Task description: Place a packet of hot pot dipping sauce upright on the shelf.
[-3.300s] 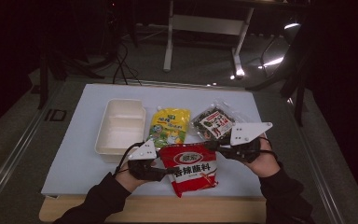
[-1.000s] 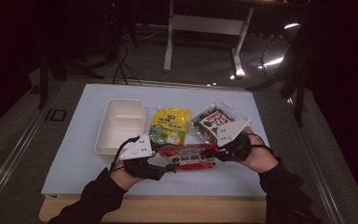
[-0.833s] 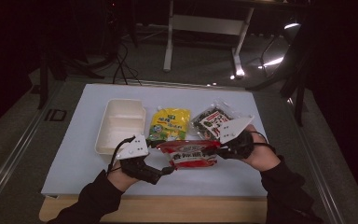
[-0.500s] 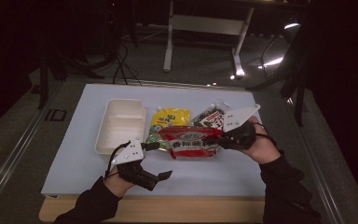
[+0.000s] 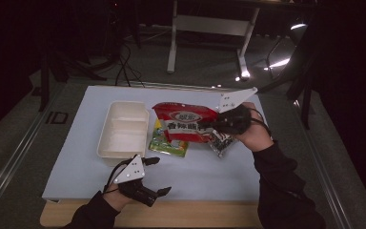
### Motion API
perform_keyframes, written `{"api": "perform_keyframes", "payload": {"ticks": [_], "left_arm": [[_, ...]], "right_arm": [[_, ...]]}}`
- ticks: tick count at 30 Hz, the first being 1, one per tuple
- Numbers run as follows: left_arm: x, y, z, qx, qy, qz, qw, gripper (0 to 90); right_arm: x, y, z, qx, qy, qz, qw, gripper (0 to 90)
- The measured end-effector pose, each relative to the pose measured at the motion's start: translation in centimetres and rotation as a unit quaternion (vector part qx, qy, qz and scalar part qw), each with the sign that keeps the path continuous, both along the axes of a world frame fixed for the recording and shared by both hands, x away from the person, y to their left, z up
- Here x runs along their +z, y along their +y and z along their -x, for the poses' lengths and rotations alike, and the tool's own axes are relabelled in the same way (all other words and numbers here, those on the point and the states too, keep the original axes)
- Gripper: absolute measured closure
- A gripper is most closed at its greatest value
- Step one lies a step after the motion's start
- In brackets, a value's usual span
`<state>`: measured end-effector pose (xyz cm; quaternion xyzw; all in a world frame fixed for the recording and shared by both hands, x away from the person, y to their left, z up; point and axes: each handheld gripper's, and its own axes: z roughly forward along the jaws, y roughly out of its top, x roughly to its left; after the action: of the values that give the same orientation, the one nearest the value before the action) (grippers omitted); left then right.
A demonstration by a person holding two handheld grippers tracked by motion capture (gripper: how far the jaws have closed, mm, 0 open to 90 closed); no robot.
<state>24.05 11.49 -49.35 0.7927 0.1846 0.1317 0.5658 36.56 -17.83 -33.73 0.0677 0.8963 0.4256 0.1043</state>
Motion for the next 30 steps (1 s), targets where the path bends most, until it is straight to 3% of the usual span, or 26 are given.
{"api": "perform_keyframes", "payload": {"ticks": [13, 21, 25, 30], "left_arm": [[-1.6, 0.6, 0.3, 0.001, 0.001, -0.002, 1.0, 4.7], [-2.1, 0.4, 0.5, 0.0, 0.002, -0.011, 0.9999, 3.9], [-2.2, 0.5, 0.5, 0.02, 0.01, -0.006, 0.9997, 2.1], [-2.2, 0.6, 0.5, 0.022, 0.011, -0.006, 0.9997, 1.9]], "right_arm": [[-0.2, 2.9, -2.5, -0.011, 0.003, -0.012, 0.9999, 90.0], [-0.3, 4.7, -3.7, -0.005, 0.006, -0.036, 0.9993, 90.0], [-0.4, 5.9, -4.2, 0.001, 0.004, -0.046, 0.9989, 90.0], [-0.6, 7.5, -5.2, 0.009, 0.011, -0.063, 0.9979, 90.0]]}}
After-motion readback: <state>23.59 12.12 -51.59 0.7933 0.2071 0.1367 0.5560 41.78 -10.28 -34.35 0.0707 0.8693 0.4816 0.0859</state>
